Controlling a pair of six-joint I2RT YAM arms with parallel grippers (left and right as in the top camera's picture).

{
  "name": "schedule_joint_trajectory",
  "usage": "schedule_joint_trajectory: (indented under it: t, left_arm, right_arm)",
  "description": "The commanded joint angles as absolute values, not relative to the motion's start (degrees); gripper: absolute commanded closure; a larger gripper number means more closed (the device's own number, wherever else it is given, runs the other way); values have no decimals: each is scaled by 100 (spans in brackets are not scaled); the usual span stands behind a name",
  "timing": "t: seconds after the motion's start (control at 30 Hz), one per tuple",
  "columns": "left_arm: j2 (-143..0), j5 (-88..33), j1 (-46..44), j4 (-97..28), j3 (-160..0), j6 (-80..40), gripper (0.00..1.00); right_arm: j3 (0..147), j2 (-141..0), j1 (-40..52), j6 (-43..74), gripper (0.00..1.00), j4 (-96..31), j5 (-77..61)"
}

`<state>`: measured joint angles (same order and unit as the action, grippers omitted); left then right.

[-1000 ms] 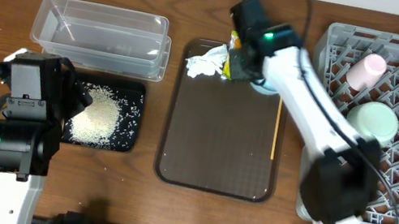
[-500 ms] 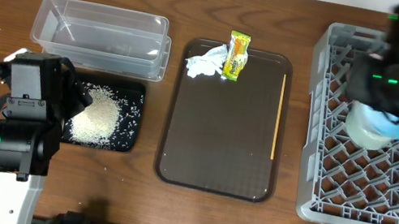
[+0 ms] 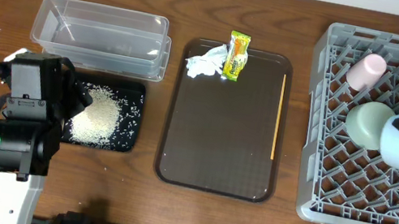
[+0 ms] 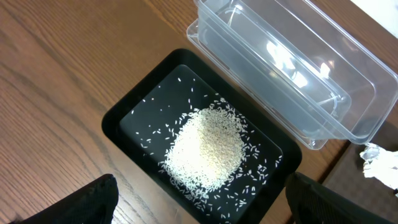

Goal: Sort waste into correct bins and load items into the dishwasher rack
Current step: 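Lower the light-blue bowl into the rack's front-right slots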

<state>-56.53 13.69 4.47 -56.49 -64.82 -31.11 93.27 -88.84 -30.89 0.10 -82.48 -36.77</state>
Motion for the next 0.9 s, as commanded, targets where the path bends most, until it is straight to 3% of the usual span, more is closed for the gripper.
schedule_joint_trajectory:
  t: [0.0, 0.17, 0.37, 0.63, 0.87]
  left_arm:
    - [-5658, 1398, 475, -5655, -6547, -3074, 12]
    - [-5658, 1398, 475, -5655, -6547, -3074, 12]
    - [-5658, 1398, 475, -5655, -6547, -3074, 12]
    - [-5658, 1398, 475, -5655, -6547, -3074, 12]
    - [-5660, 1398, 475, -5655, -6547, -3074, 12]
  right_arm:
    - [8746, -8785, -3723, -993, 99, -8018, -5378]
    - [7684, -8790, -4543, -1922, 99, -7583, -6877]
    - [6683, -8923, -4853, -1787, 99, -6189, -7629]
    - [6534, -9397, -4860, -1160, 99, -5813, -7601]
    - [6534, -9404, -5039, -893, 99, -6114, -6204]
